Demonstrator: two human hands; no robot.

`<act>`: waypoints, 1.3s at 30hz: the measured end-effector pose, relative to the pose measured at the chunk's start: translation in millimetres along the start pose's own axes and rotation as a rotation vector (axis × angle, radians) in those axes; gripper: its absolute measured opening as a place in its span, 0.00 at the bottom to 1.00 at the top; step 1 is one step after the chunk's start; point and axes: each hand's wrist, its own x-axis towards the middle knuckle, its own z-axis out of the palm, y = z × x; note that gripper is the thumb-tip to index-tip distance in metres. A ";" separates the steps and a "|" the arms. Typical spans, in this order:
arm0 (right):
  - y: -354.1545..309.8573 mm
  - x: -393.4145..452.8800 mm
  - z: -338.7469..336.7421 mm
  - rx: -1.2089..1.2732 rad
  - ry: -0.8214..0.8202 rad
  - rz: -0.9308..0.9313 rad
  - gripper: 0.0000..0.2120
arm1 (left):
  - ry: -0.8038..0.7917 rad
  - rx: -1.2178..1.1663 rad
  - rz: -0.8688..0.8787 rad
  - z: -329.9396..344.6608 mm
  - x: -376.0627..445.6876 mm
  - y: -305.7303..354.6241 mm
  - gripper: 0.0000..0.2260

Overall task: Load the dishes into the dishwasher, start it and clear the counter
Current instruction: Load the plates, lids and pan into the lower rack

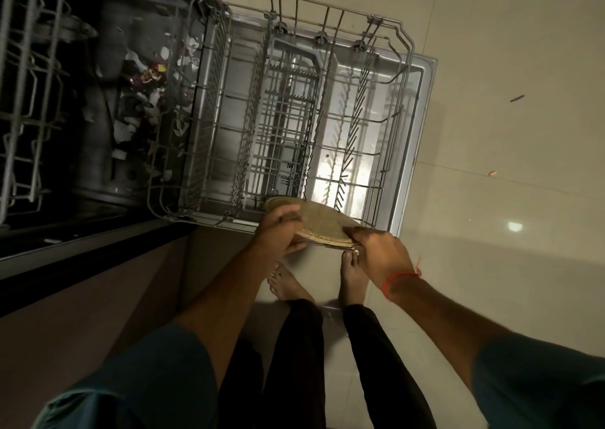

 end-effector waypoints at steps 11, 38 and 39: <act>17.5 22.6 -1.4 -0.084 -0.077 0.084 0.21 | -0.070 0.150 0.094 5.7 -8.2 3.2 0.19; -16.5 -44.1 -7.1 0.600 0.103 0.201 0.25 | 0.065 -0.022 0.122 -21.5 -49.5 -19.2 0.12; -15.7 -44.9 -8.8 0.602 0.107 0.198 0.25 | 0.062 -0.022 0.131 -21.2 -50.5 -18.9 0.12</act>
